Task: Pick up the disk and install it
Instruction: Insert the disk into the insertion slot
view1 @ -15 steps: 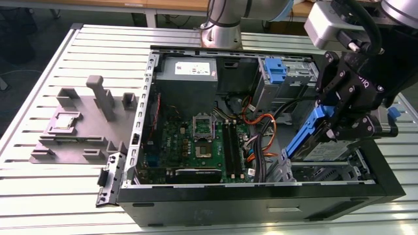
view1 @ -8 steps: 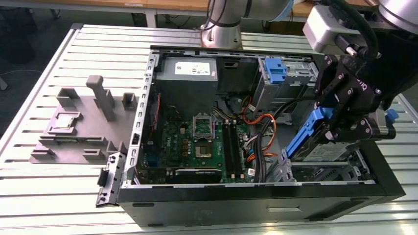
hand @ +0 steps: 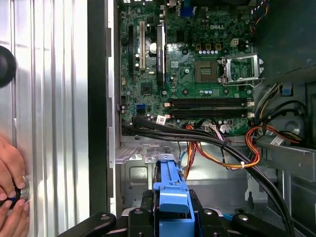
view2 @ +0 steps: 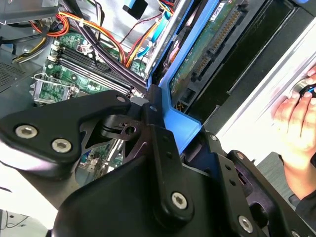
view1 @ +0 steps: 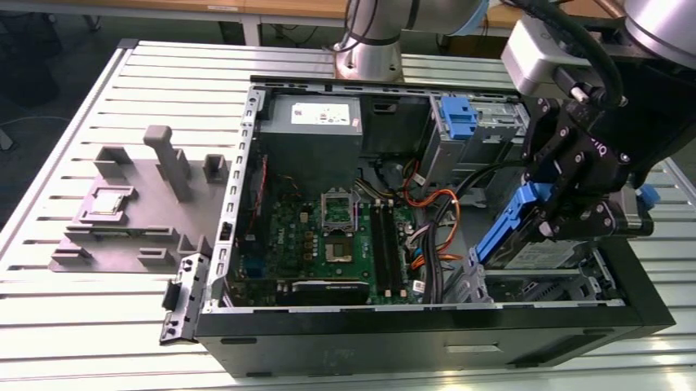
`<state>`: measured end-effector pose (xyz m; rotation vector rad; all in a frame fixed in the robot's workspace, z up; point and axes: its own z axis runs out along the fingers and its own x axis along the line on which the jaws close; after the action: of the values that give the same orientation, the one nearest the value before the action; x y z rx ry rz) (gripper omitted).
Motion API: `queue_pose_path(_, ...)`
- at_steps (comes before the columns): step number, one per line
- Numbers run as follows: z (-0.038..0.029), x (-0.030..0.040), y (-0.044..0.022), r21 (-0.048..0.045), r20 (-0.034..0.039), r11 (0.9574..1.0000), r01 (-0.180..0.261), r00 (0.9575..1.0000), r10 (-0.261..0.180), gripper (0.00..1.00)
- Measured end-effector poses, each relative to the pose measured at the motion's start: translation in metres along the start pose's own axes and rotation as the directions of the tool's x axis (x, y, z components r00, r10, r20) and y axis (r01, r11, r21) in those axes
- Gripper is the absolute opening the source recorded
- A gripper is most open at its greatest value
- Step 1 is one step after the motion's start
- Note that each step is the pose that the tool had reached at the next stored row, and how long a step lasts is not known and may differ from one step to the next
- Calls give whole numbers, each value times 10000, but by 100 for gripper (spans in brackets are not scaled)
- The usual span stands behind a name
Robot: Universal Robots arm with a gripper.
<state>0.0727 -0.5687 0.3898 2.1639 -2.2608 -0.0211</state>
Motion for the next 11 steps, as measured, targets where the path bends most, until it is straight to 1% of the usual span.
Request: queue_pose_path(11, 60, 5, -1, 0, -1, 10000, 0, 10000, 0, 37)
